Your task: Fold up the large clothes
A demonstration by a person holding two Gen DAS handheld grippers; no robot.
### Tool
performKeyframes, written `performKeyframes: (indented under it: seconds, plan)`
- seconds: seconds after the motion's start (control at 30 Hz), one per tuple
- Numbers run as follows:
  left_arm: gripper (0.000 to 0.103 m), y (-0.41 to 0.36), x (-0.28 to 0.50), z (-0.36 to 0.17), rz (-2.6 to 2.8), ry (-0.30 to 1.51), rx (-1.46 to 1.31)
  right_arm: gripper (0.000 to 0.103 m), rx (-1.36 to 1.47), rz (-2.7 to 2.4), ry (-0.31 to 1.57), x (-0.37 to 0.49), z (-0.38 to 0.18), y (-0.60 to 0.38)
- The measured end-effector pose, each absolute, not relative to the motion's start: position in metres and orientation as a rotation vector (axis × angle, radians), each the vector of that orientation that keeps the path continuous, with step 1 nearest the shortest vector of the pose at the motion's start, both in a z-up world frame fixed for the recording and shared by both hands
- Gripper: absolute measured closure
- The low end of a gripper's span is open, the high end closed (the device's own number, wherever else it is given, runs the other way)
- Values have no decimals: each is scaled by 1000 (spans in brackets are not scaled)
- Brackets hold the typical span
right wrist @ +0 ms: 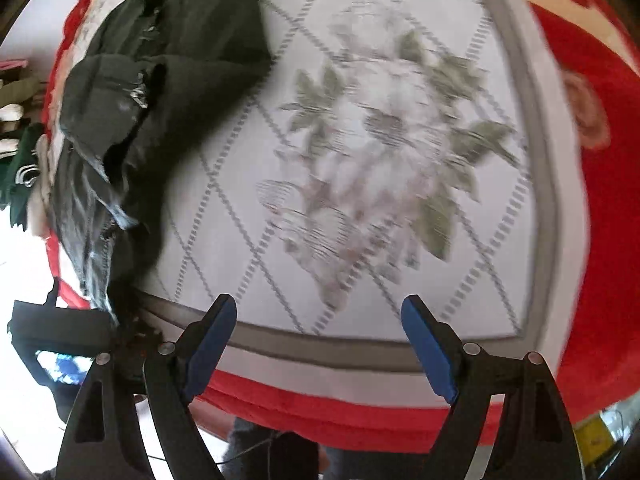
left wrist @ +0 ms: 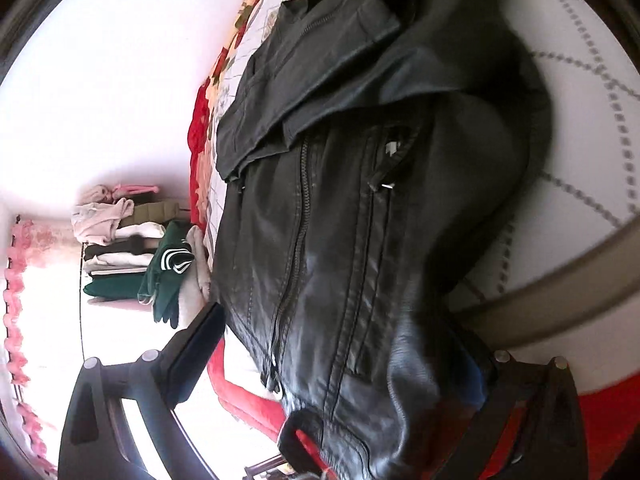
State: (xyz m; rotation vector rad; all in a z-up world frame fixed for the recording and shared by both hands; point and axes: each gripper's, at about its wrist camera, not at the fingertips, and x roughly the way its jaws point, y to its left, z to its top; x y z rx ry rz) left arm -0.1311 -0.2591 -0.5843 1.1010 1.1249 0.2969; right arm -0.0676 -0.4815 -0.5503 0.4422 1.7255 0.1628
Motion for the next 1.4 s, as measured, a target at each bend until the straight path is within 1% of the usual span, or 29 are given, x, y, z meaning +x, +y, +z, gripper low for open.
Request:
performKeyframes:
  seconds: [0.13,0.23,0.3,0.33,0.37,0.43,0.47,0.6,0.67,0.8,1.0,1.07,1.1,1.13,1.17,1.2,1.23,1.3,1.33,1.4]
  plan:
    - [0,-254,-124,-583,295,1134,1070,17,578,252,1693,-52,-565,-468]
    - [1,-255,-126,-578,287,1137,1062,17,884,328,1636,-44,-582,-472]
    - [3,-264,-137,-576,241,1134,1077,17,1037,348,1605,-40,-589,-483]
    - [4,-271,-146,-577,209,1108,1112,17,1100,345,1594,-40,-594,-484]
    - [7,-278,-158,-581,177,1072,1166,17,1156,347,1583,-39,-598,-487]
    - [8,-281,-167,-588,165,1018,1225,17,1196,341,1571,-37,-602,-491]
    - [4,-278,-166,-589,177,1011,1231,17,1200,342,1574,-36,-603,-492]
    - [4,-254,-138,-576,288,1065,1105,17,1170,381,1592,-33,-599,-494]
    - [5,-250,-132,-569,304,1073,1075,17,1234,437,1584,-29,-602,-489]
    - [6,-250,-137,-557,298,1034,1065,17,1440,530,1539,-19,-620,-449]
    - [6,-254,-149,-560,257,1011,1113,14,1552,504,1479,9,-637,-422]
    - [6,-254,-152,-564,250,1000,1140,16,1591,474,1468,16,-640,-412]
    - [6,-254,-153,-566,243,1002,1151,26,1604,456,1472,19,-641,-410]
    - [6,-255,-155,-568,237,1008,1161,54,1589,438,1497,21,-643,-406]
    - [6,-255,-157,-571,234,1014,1174,69,1563,411,1523,22,-644,-403]
    - [6,-254,-159,-575,231,1032,1185,79,1569,402,1519,21,-643,-402]
    - [6,-252,-162,-578,230,1047,1189,84,1586,391,1514,21,-638,-402]
    - [6,-248,-163,-580,239,1052,1187,87,1600,394,1513,21,-632,-402]
    - [6,-245,-162,-579,249,1064,1167,88,1605,405,1513,22,-617,-404]
    - [6,-240,-155,-577,266,1080,1139,89,1608,416,1517,23,-604,-404]
